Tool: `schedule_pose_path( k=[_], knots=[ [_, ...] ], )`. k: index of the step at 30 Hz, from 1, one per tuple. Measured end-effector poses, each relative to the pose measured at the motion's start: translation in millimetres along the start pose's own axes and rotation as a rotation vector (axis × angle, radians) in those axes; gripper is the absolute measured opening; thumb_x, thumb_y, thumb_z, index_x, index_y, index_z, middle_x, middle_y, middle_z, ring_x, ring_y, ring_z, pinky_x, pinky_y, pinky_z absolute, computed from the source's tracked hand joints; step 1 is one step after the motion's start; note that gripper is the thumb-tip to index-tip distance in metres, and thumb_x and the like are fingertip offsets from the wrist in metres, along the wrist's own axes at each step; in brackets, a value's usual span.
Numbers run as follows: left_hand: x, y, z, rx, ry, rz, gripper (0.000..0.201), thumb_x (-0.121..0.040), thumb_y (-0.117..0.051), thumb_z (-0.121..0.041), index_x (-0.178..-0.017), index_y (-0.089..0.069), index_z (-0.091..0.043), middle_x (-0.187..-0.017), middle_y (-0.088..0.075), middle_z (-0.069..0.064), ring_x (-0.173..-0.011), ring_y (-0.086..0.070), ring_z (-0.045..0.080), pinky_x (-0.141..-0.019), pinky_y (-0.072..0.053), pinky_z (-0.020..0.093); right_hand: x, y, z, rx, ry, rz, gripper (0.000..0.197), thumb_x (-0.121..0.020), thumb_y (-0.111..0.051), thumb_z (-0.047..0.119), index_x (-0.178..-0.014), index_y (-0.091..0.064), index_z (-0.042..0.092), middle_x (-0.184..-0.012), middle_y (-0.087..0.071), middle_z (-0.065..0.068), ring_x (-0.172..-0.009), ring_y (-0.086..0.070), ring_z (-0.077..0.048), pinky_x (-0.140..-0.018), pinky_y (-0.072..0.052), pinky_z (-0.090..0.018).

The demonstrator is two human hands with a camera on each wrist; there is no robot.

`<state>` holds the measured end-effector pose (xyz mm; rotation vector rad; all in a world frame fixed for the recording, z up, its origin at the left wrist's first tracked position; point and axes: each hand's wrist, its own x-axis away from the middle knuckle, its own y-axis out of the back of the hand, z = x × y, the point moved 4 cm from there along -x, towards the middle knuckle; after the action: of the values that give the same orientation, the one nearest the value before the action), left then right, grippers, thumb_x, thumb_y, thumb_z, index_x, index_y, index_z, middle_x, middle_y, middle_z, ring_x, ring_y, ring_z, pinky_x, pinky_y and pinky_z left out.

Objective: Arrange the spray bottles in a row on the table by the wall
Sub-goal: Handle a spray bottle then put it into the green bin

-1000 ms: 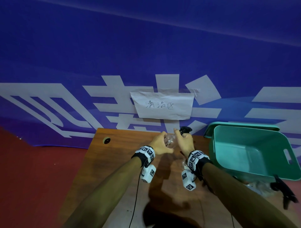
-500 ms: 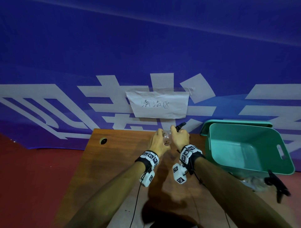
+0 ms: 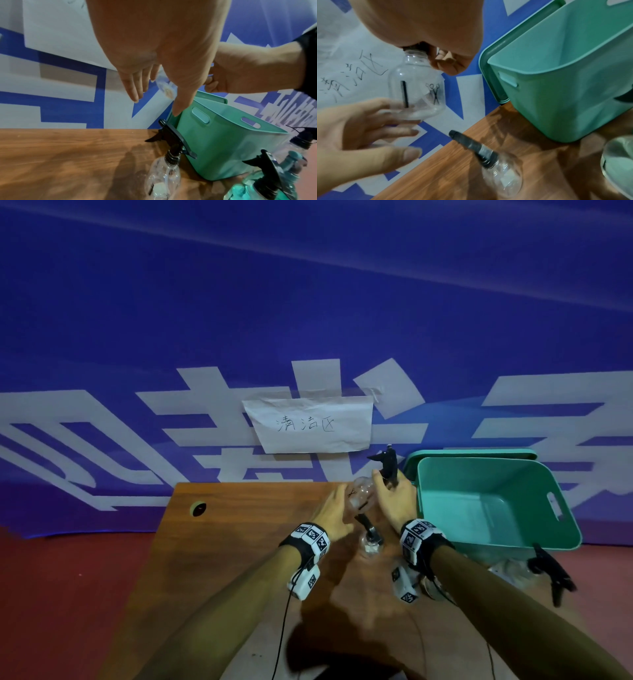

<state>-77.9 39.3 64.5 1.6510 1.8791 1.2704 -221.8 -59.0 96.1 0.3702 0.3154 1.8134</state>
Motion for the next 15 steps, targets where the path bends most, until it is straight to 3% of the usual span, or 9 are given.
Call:
schedule_pose_path(
  k=[3,7,10,13,15],
  knots=[
    [-5,-21,-1,-0.024,0.023,0.077,0.099,-0.084,-0.079,-0.014,-0.16,-0.016,-0.013,-0.163,-0.028,0.011,-0.148,-0.034,0.031,-0.119,-0.035,0.044,-9,19,-9,0.098,0.106,-0.079,0.025,-0.096,-0.064,0.039,-0.085,-0.063,0.017,-0.079,-0.064,0.0,-0.074,-0.061,-0.021,-0.07,-0.048,-0.033],
    [-8,-43,-15,-0.214,-0.085,0.11,0.069,-0.088,-0.073,-0.007,-0.149,-0.04,-0.009,-0.152,-0.044,0.008,-0.143,-0.04,0.03,-0.119,-0.032,0.04,-16,37,-21,0.165,0.121,-0.102,0.024,-0.094,-0.067,0.035,-0.082,-0.058,0.016,-0.085,-0.06,-0.004,-0.08,-0.058,-0.026,-0.073,-0.046,-0.034],
    [-10,-54,-24,-0.41,-0.201,0.103,0.058,-0.089,-0.068,-0.007,-0.143,-0.049,-0.015,-0.146,-0.049,0.003,-0.135,-0.045,0.028,-0.11,-0.039,0.042,-18,45,-30,0.191,0.138,-0.099,0.022,-0.094,-0.07,0.035,-0.083,-0.06,0.018,-0.084,-0.06,-0.003,-0.079,-0.059,-0.025,-0.072,-0.045,-0.032],
    [-18,-62,-27,-0.565,-0.234,0.133,0.057,-0.088,-0.072,-0.02,-0.142,-0.053,-0.018,-0.145,-0.052,0.002,-0.132,-0.045,0.027,-0.108,-0.035,0.04,-19,46,-38,0.22,0.158,-0.073,0.018,-0.093,-0.072,0.034,-0.087,-0.062,0.02,-0.084,-0.057,-0.001,-0.081,-0.057,-0.024,-0.072,-0.04,-0.029],
    [-23,-65,-28,-0.624,-0.219,0.153,0.055,-0.087,-0.074,-0.038,-0.137,-0.057,-0.02,-0.14,-0.056,0.001,-0.127,-0.047,0.026,-0.106,-0.034,0.038,-19,43,-46,0.259,0.158,-0.044,0.018,-0.093,-0.072,0.031,-0.094,-0.065,0.015,-0.089,-0.058,-0.005,-0.084,-0.058,-0.027,-0.073,-0.041,-0.03]
  ],
)
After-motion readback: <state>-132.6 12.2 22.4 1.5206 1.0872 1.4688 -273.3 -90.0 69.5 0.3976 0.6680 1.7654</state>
